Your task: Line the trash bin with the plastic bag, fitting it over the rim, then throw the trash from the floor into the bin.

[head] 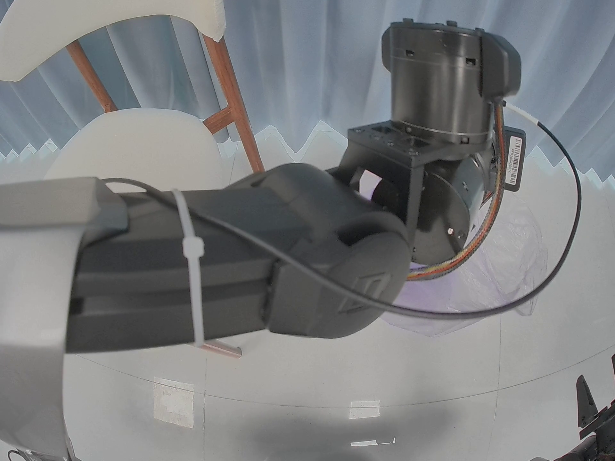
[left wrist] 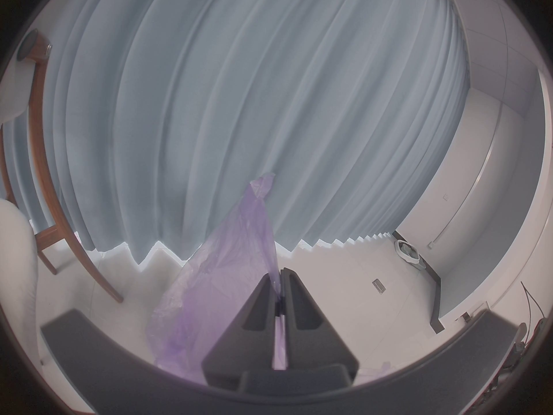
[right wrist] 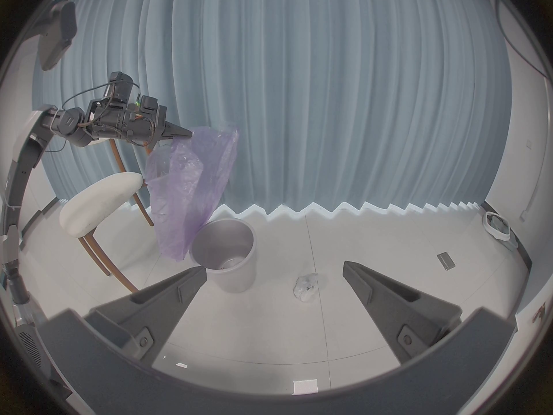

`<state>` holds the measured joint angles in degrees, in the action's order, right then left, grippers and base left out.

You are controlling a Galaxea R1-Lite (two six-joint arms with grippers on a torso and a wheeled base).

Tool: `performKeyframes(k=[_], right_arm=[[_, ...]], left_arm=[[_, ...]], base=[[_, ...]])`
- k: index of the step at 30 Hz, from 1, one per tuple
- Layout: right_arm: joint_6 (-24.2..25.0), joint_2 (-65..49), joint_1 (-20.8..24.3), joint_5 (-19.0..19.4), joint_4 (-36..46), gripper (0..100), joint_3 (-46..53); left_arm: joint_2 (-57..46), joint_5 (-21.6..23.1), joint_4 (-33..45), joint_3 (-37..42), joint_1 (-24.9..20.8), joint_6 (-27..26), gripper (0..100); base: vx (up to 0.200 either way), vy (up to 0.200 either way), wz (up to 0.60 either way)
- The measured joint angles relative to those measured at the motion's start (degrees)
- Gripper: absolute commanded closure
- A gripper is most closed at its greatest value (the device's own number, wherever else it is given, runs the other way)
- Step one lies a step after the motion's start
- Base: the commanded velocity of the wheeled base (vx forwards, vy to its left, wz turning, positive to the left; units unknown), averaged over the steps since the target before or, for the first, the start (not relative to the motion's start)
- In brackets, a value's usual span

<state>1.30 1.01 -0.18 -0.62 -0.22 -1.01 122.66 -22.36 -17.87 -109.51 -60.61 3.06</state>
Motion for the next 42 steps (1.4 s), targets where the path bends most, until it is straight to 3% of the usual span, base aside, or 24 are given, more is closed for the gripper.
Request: performKeyframes(k=[19,42], right_arm=[[-0.05,0.0,0.0,0.02,0.0,0,0.0],[0.09,0.0,0.0,0.0,0.0,0,0.0]], left_arm=[[2.08,0.09,1.32,-2.62,-5.49,-0.88,100],[6.25,-0.05,6.33,-5.1,-5.27,-1.28,100]], base=[[0.0,0.0,0.0],[0.0,0.0,0.0]])
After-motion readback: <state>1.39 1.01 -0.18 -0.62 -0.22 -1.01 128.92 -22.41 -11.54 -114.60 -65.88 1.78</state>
